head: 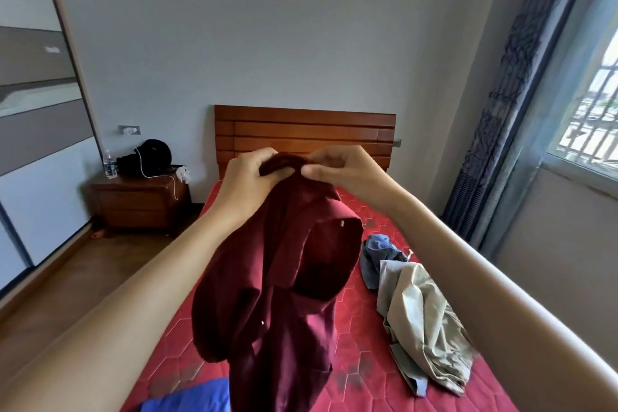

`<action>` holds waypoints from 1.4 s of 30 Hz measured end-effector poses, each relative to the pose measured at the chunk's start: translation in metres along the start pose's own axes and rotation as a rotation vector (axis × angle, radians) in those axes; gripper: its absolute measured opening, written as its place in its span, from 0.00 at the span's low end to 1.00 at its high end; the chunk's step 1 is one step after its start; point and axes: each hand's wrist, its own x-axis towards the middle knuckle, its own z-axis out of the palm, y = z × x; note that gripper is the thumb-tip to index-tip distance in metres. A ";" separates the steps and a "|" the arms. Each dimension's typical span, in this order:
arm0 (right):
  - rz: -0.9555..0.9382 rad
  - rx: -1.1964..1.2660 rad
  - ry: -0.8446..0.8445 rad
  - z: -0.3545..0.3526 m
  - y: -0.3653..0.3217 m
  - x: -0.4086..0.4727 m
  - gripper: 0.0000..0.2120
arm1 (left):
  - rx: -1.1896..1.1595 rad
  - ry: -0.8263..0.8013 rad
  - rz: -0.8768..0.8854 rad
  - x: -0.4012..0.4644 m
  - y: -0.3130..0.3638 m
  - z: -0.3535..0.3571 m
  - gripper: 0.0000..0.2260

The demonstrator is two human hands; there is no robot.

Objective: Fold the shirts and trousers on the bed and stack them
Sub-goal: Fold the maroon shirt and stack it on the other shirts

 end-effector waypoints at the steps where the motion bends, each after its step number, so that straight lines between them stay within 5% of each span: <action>1: 0.044 0.004 -0.019 -0.002 0.009 -0.007 0.10 | -0.003 0.032 -0.006 0.002 0.002 -0.001 0.01; 5: 0.186 -0.017 -0.051 -0.006 0.048 -0.030 0.05 | -0.034 0.090 -0.033 0.005 0.008 -0.010 0.03; 10: 0.126 0.047 0.065 -0.007 0.038 -0.029 0.03 | 0.001 0.012 -0.108 -0.006 0.000 -0.024 0.00; 15: 0.006 -0.170 0.052 0.002 -0.004 -0.002 0.03 | -0.028 -0.372 -0.151 -0.023 -0.004 -0.028 0.20; 18: -0.033 -0.316 -0.016 0.018 -0.019 0.010 0.05 | -0.027 -0.384 -0.124 -0.027 0.003 -0.018 0.28; 27: 0.046 -0.045 0.024 0.011 -0.001 -0.021 0.09 | -0.074 -0.040 -0.074 -0.025 0.013 -0.006 0.03; 31: 0.209 -0.125 0.014 0.012 0.036 -0.057 0.07 | -0.129 0.027 -0.105 -0.021 0.019 -0.001 0.08; 37: 0.284 0.134 0.035 0.024 0.047 -0.068 0.14 | -0.232 -0.081 -0.094 -0.019 0.027 0.001 0.07; 42: 0.281 -0.042 0.198 0.024 0.051 -0.056 0.06 | -0.122 -0.069 -0.081 -0.021 0.019 -0.008 0.06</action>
